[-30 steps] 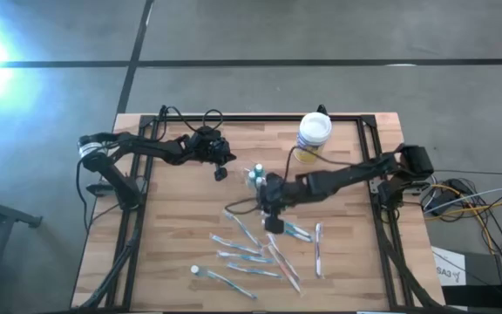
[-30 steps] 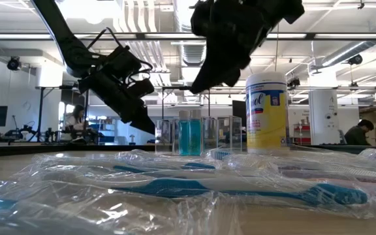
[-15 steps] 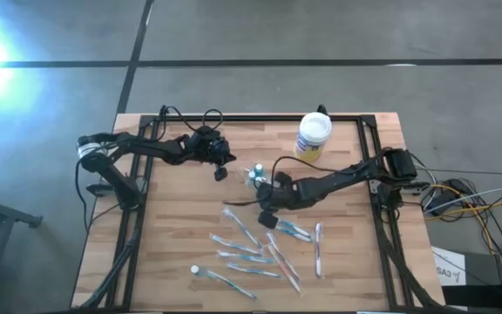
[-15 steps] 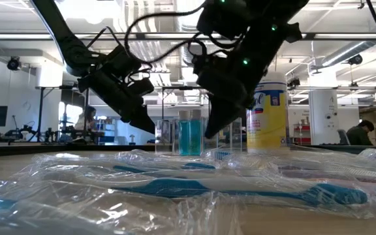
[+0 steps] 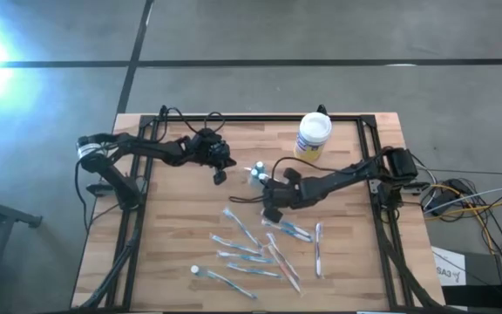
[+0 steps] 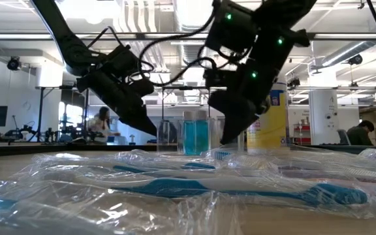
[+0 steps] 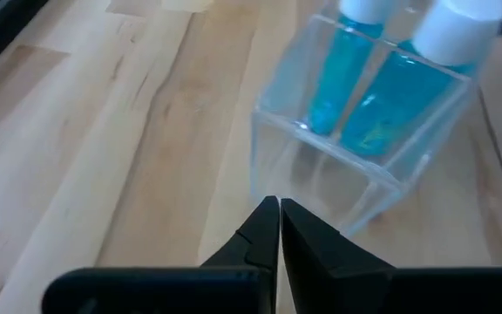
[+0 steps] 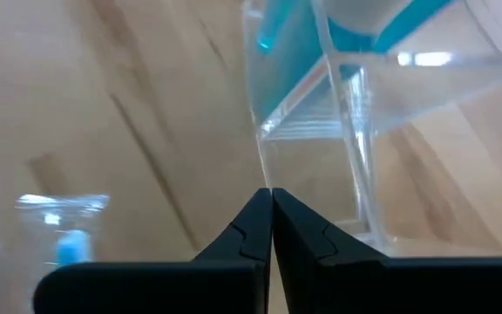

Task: Pick & Place toothbrushing station
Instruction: Adjust the transparent organizer

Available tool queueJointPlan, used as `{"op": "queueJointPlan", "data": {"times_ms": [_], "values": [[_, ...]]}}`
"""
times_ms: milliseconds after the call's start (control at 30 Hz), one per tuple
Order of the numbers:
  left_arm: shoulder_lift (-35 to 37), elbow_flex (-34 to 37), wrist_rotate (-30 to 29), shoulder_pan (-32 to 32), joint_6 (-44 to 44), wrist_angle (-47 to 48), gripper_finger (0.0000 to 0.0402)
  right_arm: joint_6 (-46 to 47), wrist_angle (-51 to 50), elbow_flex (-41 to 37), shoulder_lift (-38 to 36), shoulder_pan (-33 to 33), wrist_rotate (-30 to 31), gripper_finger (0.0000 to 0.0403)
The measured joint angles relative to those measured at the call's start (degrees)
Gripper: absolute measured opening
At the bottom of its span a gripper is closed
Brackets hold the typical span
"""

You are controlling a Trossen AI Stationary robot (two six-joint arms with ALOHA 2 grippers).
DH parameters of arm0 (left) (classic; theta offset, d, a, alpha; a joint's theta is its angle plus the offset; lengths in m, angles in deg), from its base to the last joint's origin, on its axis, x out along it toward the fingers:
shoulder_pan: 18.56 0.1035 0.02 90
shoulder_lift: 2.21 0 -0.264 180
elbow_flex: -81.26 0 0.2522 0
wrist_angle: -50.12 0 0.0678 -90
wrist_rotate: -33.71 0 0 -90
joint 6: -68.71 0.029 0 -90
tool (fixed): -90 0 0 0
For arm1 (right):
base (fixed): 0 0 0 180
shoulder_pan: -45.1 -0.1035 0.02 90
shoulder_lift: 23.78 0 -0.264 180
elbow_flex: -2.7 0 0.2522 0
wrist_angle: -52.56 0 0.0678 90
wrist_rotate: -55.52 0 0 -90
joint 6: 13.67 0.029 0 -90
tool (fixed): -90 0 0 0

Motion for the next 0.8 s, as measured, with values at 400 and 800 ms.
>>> {"op": "queueJointPlan", "data": {"times_ms": [400,800], "values": [[0.0,0.0,0.0,-2.2,0.2,-0.2,0.0023,0.1,0.1,-3.3,-0.1,4.2,2.4,0.0008],[0.0,0.0,-0.3,-2.3,0.1,-0.2,0.0023,-5.1,0.2,-2.4,-0.2,7.9,2.8,0.0008]]}}
